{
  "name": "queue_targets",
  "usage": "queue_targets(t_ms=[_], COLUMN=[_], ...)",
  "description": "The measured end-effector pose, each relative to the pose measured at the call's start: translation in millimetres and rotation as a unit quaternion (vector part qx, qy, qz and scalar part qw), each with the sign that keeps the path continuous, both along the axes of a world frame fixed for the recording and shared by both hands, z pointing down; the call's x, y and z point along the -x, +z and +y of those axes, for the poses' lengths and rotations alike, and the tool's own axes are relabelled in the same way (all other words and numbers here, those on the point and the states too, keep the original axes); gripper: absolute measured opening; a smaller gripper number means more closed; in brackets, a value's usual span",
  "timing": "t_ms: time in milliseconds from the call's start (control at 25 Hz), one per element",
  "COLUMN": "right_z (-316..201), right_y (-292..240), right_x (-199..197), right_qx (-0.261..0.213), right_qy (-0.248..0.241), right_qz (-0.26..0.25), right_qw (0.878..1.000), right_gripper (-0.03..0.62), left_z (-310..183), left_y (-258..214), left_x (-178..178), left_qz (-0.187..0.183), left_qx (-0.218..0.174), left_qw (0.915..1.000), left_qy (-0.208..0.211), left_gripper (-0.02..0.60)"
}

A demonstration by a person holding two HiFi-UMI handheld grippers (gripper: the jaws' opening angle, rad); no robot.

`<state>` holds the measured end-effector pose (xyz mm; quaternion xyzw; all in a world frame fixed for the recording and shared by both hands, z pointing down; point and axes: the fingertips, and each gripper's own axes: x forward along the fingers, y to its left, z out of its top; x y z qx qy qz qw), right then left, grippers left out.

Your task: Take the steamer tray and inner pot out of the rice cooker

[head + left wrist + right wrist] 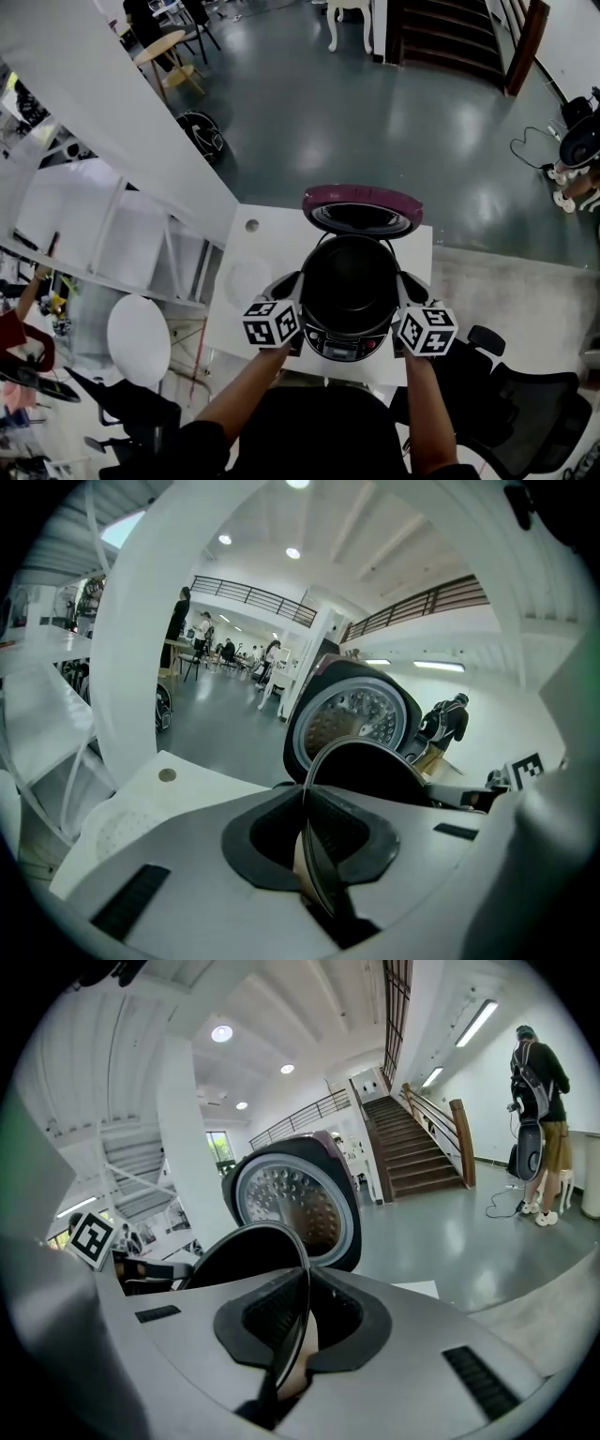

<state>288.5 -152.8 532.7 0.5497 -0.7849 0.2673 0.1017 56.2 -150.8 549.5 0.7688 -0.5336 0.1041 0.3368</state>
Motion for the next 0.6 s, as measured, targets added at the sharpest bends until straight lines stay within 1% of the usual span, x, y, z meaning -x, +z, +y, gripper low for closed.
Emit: queue_targets(t_ms=[160,280,400,600], right_z=[-1,-3,0,6], right_y=[-20,-31,-35,-51], right_x=[5,12,27,56], right_qx=[-0.024,-0.036,-0.037,-0.048], right_qy=[-0.012,-0.023,-0.017,0.003], right_qz=[-0.01,-0.006,-0.006,0.004], right_qw=[1.0,0.999,0.999,0.999], right_gripper=[0.017,0.017,0.015,0.015], left_z=[6,6,5,3], left_y=[-19,-25,-25,-40], left_x=[6,12,26,56], left_qz=[0.003,0.018,0.027,0.035], left_qx=[-0.017,-0.026,-0.026,-0.042], left_qw=[0.9997,0.9992,0.9991,0.9985], left_qy=[-0.016,-0.026,-0.018,-0.005], left_gripper=[0.021,0.021,0.021,0.021])
